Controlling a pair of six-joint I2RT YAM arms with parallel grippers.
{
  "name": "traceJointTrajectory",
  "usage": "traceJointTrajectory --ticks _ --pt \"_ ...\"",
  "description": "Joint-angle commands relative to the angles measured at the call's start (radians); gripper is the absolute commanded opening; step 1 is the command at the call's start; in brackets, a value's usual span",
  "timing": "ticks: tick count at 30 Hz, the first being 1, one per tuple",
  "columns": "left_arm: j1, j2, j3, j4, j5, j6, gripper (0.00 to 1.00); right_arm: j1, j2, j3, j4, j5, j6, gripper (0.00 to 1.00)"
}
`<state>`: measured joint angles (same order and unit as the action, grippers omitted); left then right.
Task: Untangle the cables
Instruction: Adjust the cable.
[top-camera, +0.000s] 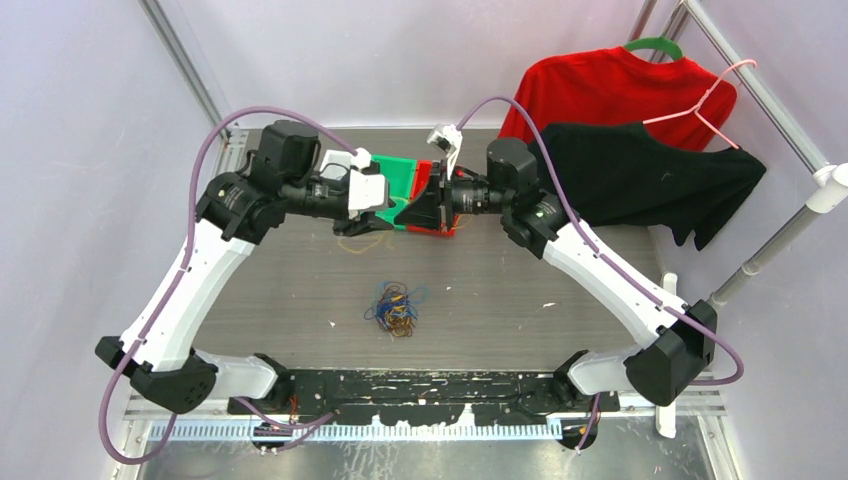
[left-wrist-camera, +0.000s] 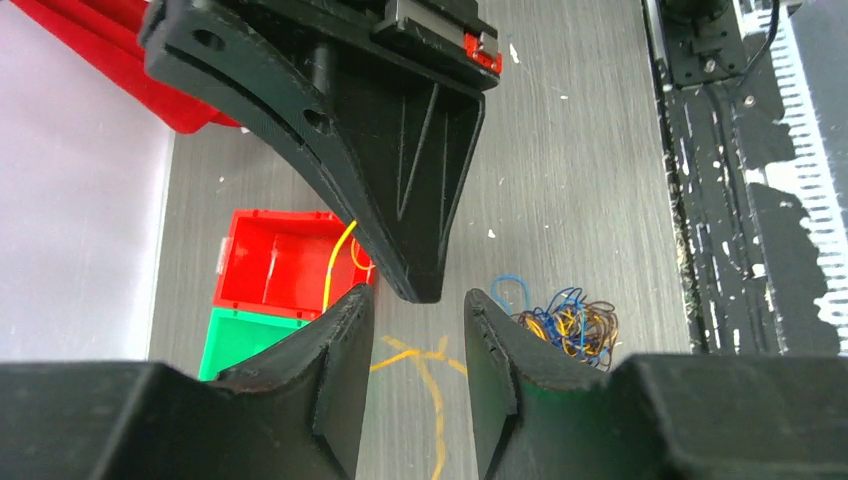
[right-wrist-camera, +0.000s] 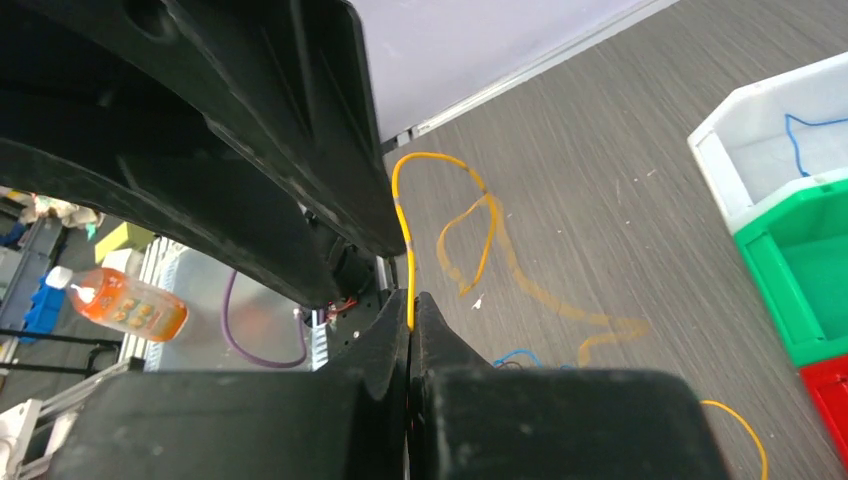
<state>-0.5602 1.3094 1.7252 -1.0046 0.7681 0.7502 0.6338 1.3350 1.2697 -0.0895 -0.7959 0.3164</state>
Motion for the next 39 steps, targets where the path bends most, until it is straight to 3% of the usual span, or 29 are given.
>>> traceJointTrajectory --ticks 1,8,10,16,23,29,31,35,37,39 --pt "-0.027 -0.032 -0.030 0.060 -0.077 0.086 0.39 0.023 -0.025 0.074 -0.035 -0.040 -0.048 0.01" --pt "-0.034 -0.087 -0.008 0.052 -0.120 0.189 0.36 0.030 -0.032 0.081 -0.078 -0.034 -0.071 0.01" --pt "-0.040 -0.091 0.029 -0.002 -0.109 0.203 0.40 0.030 -0.034 0.082 -0.085 -0.028 -0.074 0.01" --pt "-0.053 -0.128 0.049 -0.085 -0.100 0.231 0.65 0.037 -0.032 0.088 -0.092 -0.028 -0.079 0.01" --pt "-0.055 -0.060 0.062 -0.120 -0.168 0.239 0.68 0.063 -0.017 0.112 -0.108 -0.025 -0.091 0.01" --pt "-0.056 -0.016 0.053 -0.051 -0.235 0.232 0.55 0.073 -0.012 0.116 -0.116 -0.015 -0.100 0.01" --pt "-0.056 -0.020 0.051 -0.047 -0.228 0.233 0.43 0.073 -0.013 0.111 -0.118 -0.008 -0.102 0.01" --pt "-0.056 -0.027 0.065 -0.054 -0.189 0.201 0.09 0.074 -0.012 0.098 -0.103 0.019 -0.098 0.01" --pt "-0.056 -0.031 0.074 -0.060 -0.169 0.169 0.00 0.074 -0.020 0.075 -0.080 0.058 -0.094 0.13" --pt "-0.056 -0.032 0.088 -0.073 -0.154 0.125 0.00 0.074 -0.035 0.037 -0.033 0.108 -0.083 0.35"
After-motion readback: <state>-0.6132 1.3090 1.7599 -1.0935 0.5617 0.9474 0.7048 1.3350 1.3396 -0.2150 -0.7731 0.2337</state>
